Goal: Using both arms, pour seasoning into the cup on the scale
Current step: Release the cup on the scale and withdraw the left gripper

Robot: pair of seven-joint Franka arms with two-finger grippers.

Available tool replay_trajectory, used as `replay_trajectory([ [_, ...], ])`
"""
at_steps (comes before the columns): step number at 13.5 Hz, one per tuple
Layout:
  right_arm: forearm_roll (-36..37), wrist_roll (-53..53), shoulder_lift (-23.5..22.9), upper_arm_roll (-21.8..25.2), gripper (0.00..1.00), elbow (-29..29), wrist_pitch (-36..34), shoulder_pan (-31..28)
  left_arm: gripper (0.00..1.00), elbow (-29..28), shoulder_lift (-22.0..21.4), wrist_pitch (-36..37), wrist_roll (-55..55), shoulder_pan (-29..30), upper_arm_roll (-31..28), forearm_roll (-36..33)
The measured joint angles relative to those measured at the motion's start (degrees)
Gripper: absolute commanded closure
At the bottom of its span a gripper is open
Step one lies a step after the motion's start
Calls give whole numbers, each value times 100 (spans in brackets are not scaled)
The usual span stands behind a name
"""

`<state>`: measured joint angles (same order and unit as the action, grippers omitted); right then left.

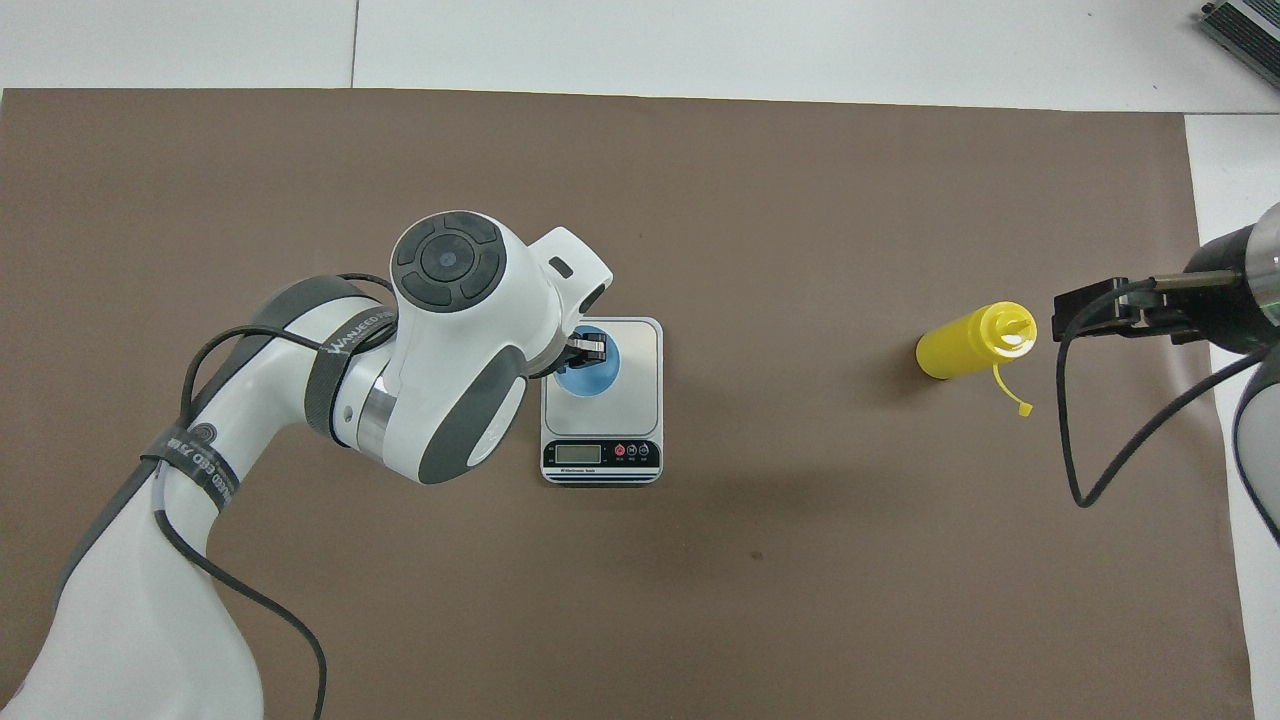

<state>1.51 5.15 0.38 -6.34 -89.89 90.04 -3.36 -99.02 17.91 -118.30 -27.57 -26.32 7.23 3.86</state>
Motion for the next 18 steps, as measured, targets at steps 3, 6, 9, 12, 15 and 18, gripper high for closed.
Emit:
replay_trajectory([
  [3, 0, 0, 0, 0, 0, 0, 0, 0, 100, 0, 52, -67, 0, -47, -3, -8],
  [6, 0, 0, 0, 0, 0, 0, 0, 0, 100, -6, 84, -96, 0, -58, -1, -23],
  [9, 0, 0, 0, 0, 0, 0, 0, 0, 100, -40, 116, -102, 0, -62, -1, -53],
  [12, 0, 0, 0, 0, 0, 0, 0, 0, 100, -41, 127, -151, 0, -64, -1, -59],
  [15, 0, 0, 0, 0, 0, 0, 0, 0, 86, -41, 144, -247, 0, -65, -5, -61],
  [18, 0, 0, 0, 0, 0, 0, 0, 0, 47, -42, 154, -347, 0, -65, -5, -62],
])
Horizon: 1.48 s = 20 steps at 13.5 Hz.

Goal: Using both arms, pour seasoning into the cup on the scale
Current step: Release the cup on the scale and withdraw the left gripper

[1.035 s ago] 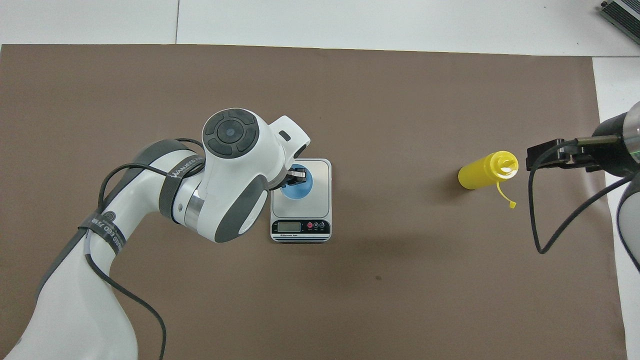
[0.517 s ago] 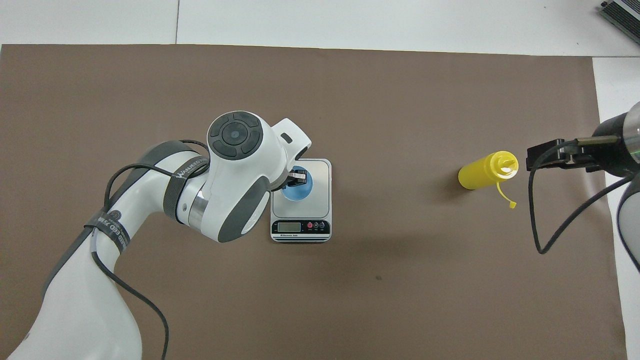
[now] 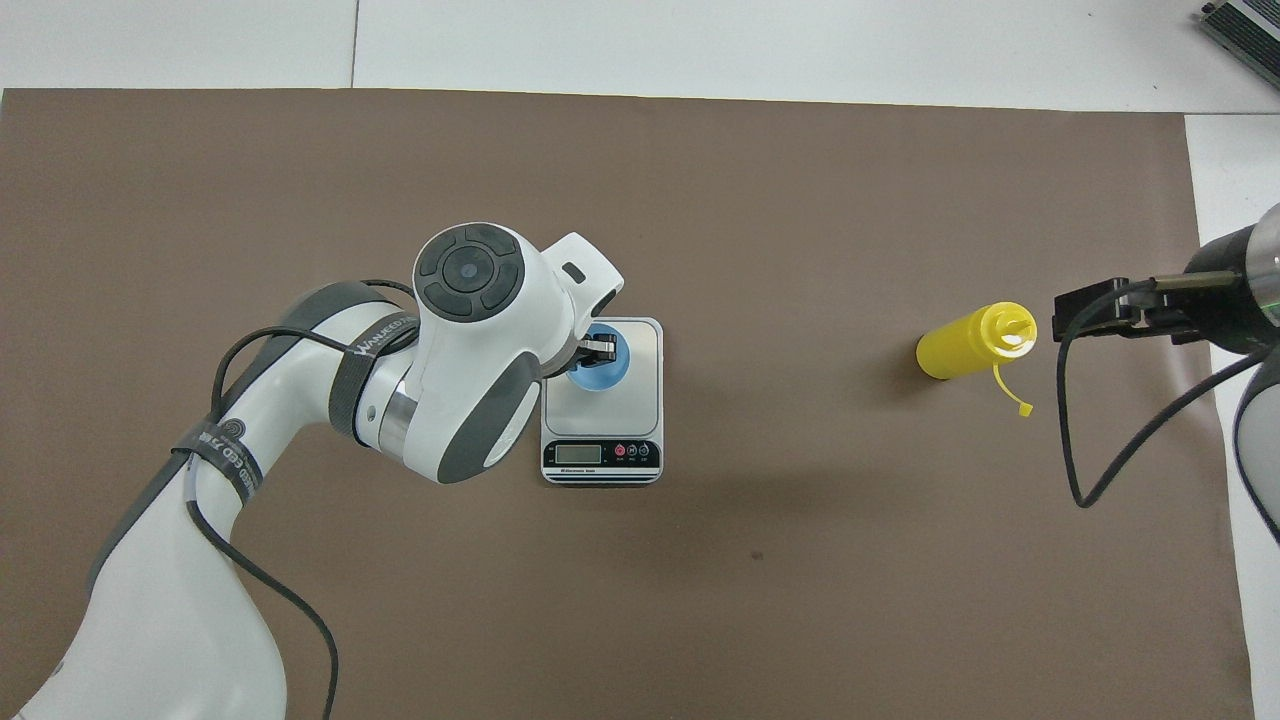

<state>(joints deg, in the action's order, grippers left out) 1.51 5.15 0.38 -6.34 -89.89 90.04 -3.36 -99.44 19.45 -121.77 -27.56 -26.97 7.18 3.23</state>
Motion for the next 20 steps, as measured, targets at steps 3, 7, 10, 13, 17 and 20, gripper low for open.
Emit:
replay_trajectory([
  [3, 0, 0, 0, 0, 0, 0, 0, 0, 0, 0, 5, -6, 0, 0, -3, -2],
  [7, 0, 0, 0, 0, 0, 0, 0, 0, 0, 43, -35, 137, 0, 1, -35, -233],
  [10, 0, 0, 0, 0, 0, 0, 0, 0, 0, 130, -455, 492, 21, 122, -159, -314],
  [13, 0, 0, 0, 0, 0, 0, 0, 0, 0, 134, -1009, 884, 509, 524, -206, -335],
  [17, 0, 0, 0, 0, 0, 0, 0, 0, 0, 128, -1594, 1474, 1988, 1460, -230, -343],
  [20, 0, 0, 0, 0, 0, 0, 0, 0, 0, 122, -1798, 1808, 2924, 2150, -246, -343],
])
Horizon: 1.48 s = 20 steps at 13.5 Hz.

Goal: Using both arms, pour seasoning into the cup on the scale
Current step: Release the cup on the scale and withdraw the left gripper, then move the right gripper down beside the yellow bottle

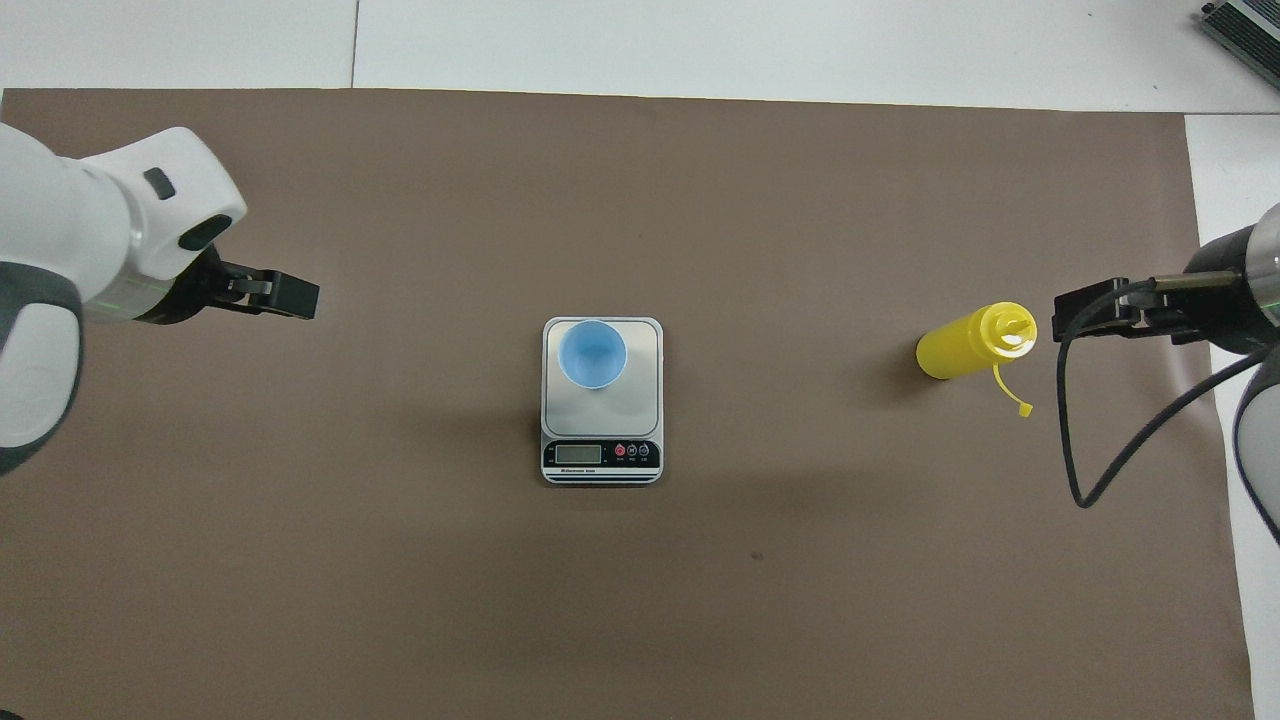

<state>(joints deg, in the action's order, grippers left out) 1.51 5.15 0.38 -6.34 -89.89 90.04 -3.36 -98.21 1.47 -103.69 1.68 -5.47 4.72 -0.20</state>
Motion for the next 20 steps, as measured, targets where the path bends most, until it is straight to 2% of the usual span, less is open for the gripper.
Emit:
replay_trajectory([
  [2, 0, 0, 0, 0, 0, 0, 0, 0, 0, 26, -58, 211, 295, 303, -7, 0],
  [6, 0, 0, 0, 0, 0, 0, 0, 0, 0, 357, -141, 896, 341, 382, -7, 0],
  [11, 0, 0, 0, 0, 0, 0, -8, 0, 0, 264, -487, 1066, 341, 482, 20, 0],
  [15, 0, 0, 0, 2, 0, -2, -25, -2, 0, 243, -505, 1115, 341, 482, 44, 0],
  [17, 0, 0, 2, 13, 0, -22, -25, -53, 0, 408, -520, 1274, 405, 464, -95, 0],
  [20, -1, -236, 73, 19, 0, -300, 174, -162, 0, 564, -527, 1405, 487, 356, -310, 1],
])
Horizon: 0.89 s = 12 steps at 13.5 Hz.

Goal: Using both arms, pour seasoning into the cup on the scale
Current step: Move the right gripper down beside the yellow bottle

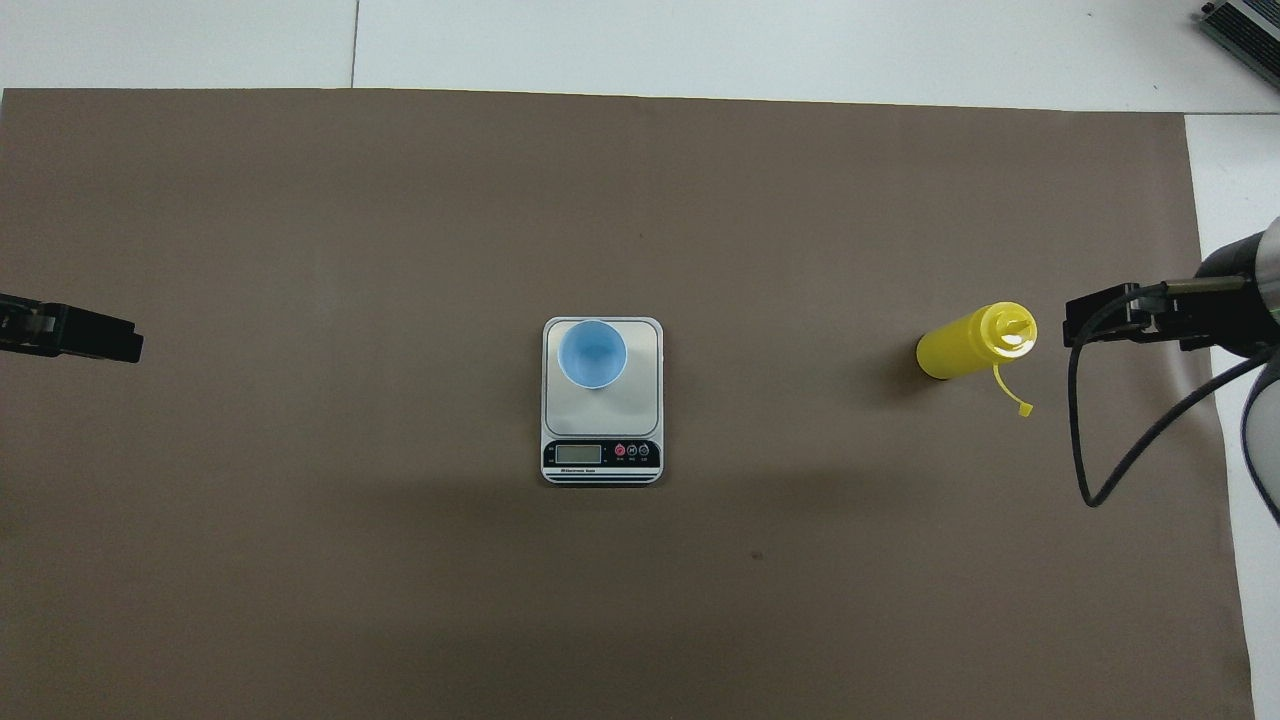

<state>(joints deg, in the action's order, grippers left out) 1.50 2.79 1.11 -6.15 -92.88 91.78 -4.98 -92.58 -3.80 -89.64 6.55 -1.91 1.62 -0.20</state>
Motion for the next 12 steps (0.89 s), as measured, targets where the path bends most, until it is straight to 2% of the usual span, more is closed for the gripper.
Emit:
replay_trajectory([
  [6, -715, -2175, 537, 19, 0, -1479, 1239, -743, 0, -74, -18, 24, 4, -73, -34, 0],
  [12, -2250, -5041, 641, 44, 0, -2784, 2377, -1519, 0, -80, -58, 24, 4, -42, -82, 0],
])
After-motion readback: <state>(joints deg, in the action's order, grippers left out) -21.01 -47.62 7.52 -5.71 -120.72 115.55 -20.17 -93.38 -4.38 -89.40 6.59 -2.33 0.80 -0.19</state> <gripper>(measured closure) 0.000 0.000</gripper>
